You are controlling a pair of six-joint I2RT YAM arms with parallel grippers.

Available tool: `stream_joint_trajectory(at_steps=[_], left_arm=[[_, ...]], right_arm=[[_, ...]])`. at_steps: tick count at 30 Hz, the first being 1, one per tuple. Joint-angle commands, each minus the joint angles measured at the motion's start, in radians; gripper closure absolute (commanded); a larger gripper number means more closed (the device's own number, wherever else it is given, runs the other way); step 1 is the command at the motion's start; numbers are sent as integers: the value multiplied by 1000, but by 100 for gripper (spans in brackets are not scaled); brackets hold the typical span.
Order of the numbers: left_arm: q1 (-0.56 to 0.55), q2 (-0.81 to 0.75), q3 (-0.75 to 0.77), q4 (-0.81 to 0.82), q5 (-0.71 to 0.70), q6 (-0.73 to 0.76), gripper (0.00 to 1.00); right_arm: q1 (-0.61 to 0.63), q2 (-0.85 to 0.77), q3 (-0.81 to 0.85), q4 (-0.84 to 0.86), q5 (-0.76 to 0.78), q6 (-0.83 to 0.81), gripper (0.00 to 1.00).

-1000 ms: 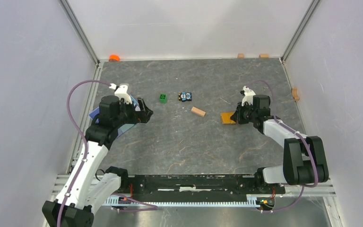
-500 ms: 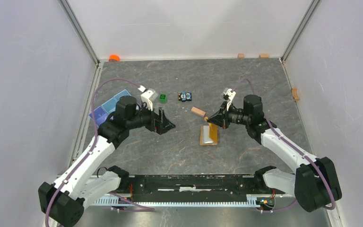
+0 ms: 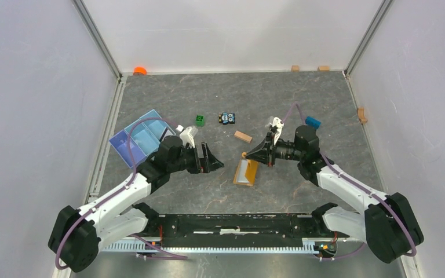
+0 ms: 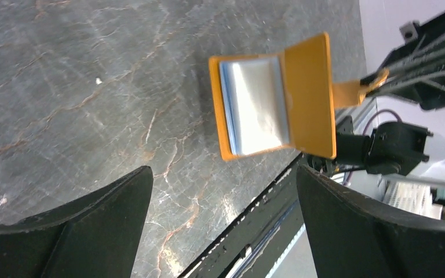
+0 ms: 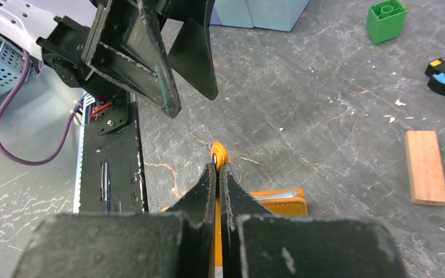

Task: Put the credit cards into the card holder
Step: Place the card holder at the center of the board.

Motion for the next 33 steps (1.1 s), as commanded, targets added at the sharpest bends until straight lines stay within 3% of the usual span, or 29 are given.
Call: stream_joint_trajectory(at_steps=[1,4,7,15,22,28,33], left_arm=[[-1,-51,-54,154,-120,-145,0],[-1,-17,-57,140,-115,-125,0],[-4,28,-55,142,-99,-111,1],[-74,185,-50,305,-80,-161,10],[-167,415,2,467,-59,-211,18],[-211,563,59,583,-25,-250,23],[-221,621,73,655,-13,-277,33]], right_arm=[[21,5,-62,156,73,55,100],[22,-22,-172,225,172,121,100],[22,-88,-259,181,291,142,100],[22,-311,-324,-147,627,169,100],[22,-313,-272,-394,802,163,100],[23,-279,-263,-452,824,164,100],[21,-259,-256,-458,832,153,100]])
